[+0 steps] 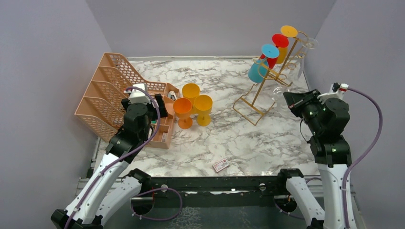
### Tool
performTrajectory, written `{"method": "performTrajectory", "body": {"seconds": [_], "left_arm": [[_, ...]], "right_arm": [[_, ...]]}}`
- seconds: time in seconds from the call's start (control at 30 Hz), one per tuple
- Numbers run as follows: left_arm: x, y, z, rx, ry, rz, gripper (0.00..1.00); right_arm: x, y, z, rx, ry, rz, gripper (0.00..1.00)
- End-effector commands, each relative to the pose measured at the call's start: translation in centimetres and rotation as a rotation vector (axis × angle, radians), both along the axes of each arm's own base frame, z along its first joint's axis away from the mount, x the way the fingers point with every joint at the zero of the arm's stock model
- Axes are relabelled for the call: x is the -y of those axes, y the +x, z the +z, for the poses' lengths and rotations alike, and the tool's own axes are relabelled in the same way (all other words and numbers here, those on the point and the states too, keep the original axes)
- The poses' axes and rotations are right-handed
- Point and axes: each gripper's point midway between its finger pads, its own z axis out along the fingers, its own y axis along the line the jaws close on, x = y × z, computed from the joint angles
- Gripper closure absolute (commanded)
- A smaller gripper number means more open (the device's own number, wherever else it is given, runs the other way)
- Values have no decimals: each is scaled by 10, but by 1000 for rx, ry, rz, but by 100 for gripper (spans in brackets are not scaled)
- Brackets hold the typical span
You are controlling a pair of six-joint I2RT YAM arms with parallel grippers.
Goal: Take the wine glass off the wine glass rack
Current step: Place the wine glass at the center of the board.
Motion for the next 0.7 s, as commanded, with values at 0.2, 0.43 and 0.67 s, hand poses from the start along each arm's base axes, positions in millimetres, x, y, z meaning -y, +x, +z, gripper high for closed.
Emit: {"method": "performTrajectory", "body": {"seconds": [0.2,0.43,0.67], "left_arm": [[11,0,6,46,-28,-68,1],[71,-24,29,45,-250,-375,4],[150,-40,34,-121,-356,-760,21]], "right_arm": [[-106,-29,-34,102,-35,686,99],[-138,-49,-67,3,16,1016,99],[-172,-68,-81,31,-42,1231,99]]}}
